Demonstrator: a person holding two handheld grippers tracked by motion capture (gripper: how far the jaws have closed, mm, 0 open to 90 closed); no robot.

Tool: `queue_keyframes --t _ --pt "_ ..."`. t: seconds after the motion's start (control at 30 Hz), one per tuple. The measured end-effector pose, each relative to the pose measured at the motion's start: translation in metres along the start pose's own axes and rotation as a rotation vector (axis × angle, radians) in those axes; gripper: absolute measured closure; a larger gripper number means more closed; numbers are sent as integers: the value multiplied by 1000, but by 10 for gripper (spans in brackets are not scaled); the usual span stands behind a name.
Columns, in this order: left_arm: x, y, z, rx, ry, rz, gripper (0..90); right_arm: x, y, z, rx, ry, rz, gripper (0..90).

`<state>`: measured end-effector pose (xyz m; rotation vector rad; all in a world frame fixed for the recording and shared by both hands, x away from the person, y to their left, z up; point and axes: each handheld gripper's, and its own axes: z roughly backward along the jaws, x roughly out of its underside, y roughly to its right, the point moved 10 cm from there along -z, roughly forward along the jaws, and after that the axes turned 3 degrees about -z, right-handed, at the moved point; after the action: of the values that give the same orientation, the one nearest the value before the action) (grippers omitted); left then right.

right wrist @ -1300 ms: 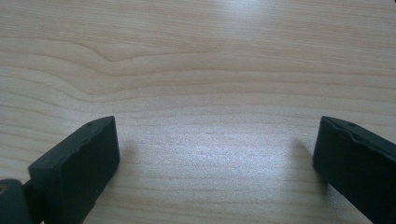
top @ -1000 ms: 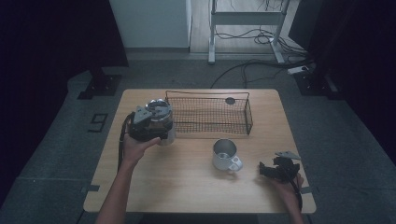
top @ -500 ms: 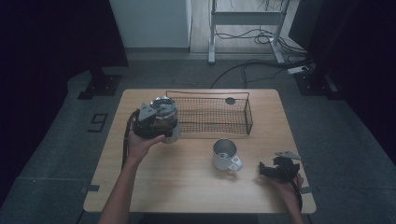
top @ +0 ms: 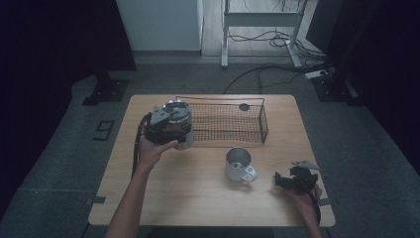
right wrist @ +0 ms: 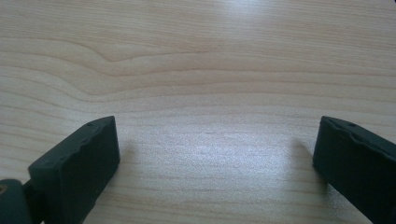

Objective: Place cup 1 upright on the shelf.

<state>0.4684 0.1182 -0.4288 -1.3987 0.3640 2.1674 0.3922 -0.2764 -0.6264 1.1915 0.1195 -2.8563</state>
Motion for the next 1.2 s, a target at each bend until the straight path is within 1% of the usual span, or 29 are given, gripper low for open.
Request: queue_keyframes --t 0.2,0.53,0.67,0.83,1.2 --pt "-3 0 -4 6 -2 3 41 0 0 0 0 1 2 5" --pt "-10 -2 -10 4 -5 3 41 0 0 0 0 3 3 5" --pt "-11 -9 -15 -1 -5 24 41 0 0 0 1 4 1 7" --pt "-12 -10 -18 2 -5 35 41 -1 0 0 2 7 1 8" --pt "-19 -13 -26 -1 -7 31 41 -1 1 0 2 7 0 10"
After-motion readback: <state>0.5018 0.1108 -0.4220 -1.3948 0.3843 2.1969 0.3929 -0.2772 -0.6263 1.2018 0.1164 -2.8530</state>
